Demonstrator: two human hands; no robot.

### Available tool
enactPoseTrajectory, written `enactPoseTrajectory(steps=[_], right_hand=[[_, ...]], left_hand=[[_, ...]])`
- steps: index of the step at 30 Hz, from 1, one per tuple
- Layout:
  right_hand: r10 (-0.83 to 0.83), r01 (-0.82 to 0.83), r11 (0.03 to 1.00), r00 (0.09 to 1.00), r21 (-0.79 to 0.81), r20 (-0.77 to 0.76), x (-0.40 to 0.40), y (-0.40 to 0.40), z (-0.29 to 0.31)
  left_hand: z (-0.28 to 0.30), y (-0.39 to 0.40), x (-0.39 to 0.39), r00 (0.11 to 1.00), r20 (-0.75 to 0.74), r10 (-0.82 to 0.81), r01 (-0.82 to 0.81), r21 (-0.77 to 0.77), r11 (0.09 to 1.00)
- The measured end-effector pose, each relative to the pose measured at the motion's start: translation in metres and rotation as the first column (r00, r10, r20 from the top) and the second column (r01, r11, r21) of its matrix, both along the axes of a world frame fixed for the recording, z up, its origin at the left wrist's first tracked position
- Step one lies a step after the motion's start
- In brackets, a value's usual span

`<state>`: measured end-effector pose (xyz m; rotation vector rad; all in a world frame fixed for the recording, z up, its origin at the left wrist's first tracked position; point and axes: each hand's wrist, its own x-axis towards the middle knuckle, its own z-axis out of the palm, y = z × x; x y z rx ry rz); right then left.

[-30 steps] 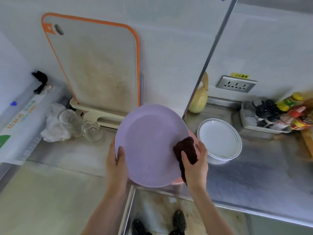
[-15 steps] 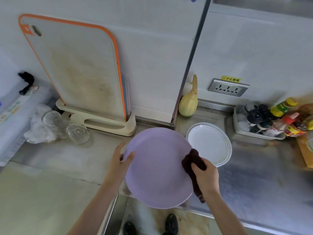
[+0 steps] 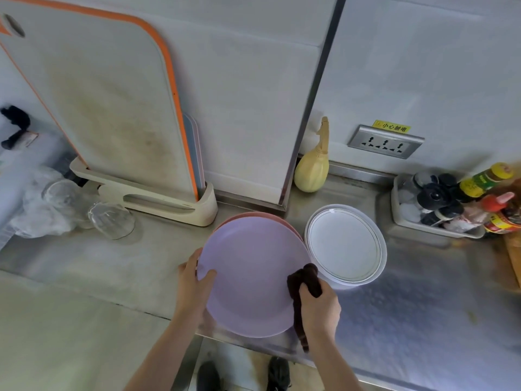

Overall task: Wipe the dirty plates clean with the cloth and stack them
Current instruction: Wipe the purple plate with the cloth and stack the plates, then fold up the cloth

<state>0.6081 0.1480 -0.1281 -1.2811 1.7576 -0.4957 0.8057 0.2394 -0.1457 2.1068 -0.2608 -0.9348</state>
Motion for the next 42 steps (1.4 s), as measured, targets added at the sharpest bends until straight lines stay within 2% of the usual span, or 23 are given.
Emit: enactPoseTrajectory(steps=[6, 11, 18, 21, 24, 28, 30, 32, 35, 39, 42], right_hand=[[-0.005, 0.005, 1.0, 0.996, -0.003, -0.09, 0.01, -0.005, -0.01], [0.033, -0.031, 0.999, 0.986, 0.009, -0.165, 0.017, -0.007, -0.01], [0.23, -0.225, 0.973, 0.924, 0.055, -0.305, 0.015, -0.012, -0.008], [0.296, -0.281, 0.955, 0.899, 0.092, -0.322, 0.013, -0.019, -0.001], [0.259, -0.256, 0.965, 0.919, 0.048, -0.299, 0.007, -0.017, 0.006], [0.164, -0.175, 0.979, 0.981, -0.102, -0.104, -0.016, -0.01, 0.023], [0.156, -0.151, 0.977, 0.988, -0.153, 0.02, -0.028, -0.007, 0.038], [0.132, -0.103, 0.982, 0.975, -0.158, 0.181, -0.039, -0.007, 0.055], [0.136, -0.067, 0.98, 0.914, -0.188, 0.382, -0.059, -0.008, 0.084], [0.171, -0.002, 0.962, 0.784, -0.273, 0.596, -0.085, -0.011, 0.128], [0.132, 0.075, 0.961, 0.721, -0.265, 0.681, -0.106, -0.01, 0.143]], left_hand=[[-0.018, -0.008, 0.01, 0.999, -0.034, 0.018, -0.018, 0.001, 1.0], [0.007, -0.016, 0.007, 1.0, -0.004, 0.003, -0.003, 0.003, 1.0], [0.004, -0.02, 0.018, 0.994, 0.037, -0.104, 0.1, 0.096, 0.99], [0.016, -0.022, 0.02, 0.988, 0.037, -0.15, 0.146, 0.098, 0.984], [0.03, -0.02, 0.019, 0.994, -0.009, -0.107, 0.107, 0.071, 0.992], [0.046, -0.021, 0.01, 0.987, 0.136, -0.082, 0.097, -0.104, 0.99], [0.062, -0.028, -0.009, 0.983, 0.109, -0.145, 0.165, -0.213, 0.963], [0.079, -0.037, -0.038, 0.966, 0.041, -0.254, 0.256, -0.255, 0.933], [0.104, -0.049, -0.089, 0.91, -0.073, -0.408, 0.368, -0.309, 0.877], [0.146, -0.062, -0.14, 0.872, -0.166, -0.46, 0.321, -0.515, 0.794], [0.165, -0.069, -0.165, 0.838, -0.104, -0.535, 0.363, -0.625, 0.691]])
